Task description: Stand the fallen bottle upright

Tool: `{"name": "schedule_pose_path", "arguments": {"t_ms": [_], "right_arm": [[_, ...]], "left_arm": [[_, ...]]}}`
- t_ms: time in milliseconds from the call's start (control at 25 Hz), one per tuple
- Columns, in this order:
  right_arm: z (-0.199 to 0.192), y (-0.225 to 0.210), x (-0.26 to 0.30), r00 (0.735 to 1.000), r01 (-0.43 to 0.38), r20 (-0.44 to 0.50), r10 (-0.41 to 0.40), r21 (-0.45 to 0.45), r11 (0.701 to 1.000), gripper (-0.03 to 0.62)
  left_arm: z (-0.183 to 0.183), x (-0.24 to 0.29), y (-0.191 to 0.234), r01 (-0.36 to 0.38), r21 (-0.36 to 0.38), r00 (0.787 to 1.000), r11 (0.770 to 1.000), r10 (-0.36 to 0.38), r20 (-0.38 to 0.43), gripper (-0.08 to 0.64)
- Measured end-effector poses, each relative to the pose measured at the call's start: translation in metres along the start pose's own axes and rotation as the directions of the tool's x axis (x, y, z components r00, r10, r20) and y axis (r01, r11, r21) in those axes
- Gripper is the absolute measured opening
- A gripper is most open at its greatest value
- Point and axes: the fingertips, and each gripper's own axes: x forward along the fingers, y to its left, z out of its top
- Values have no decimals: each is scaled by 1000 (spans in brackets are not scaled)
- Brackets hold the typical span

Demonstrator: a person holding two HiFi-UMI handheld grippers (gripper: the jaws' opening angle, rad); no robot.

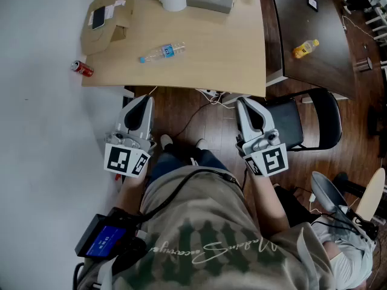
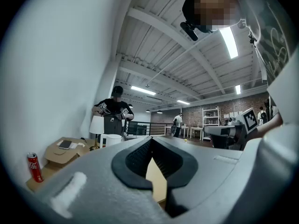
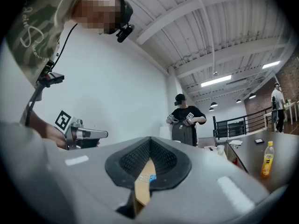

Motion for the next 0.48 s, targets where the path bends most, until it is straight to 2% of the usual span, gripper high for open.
{"name": "schedule_pose_path", "arguments": {"t_ms": [240, 480], "right_arm": [[2, -14, 5, 1000, -14, 0, 14, 11, 1000, 5], [-12, -40, -7, 998, -56, 12, 56, 24, 998, 5]], "left_arm": [[0, 7, 4, -33, 9, 999, 999, 33, -16, 2], [-9, 9, -14, -98, 34, 995, 995, 99, -18, 2]]}}
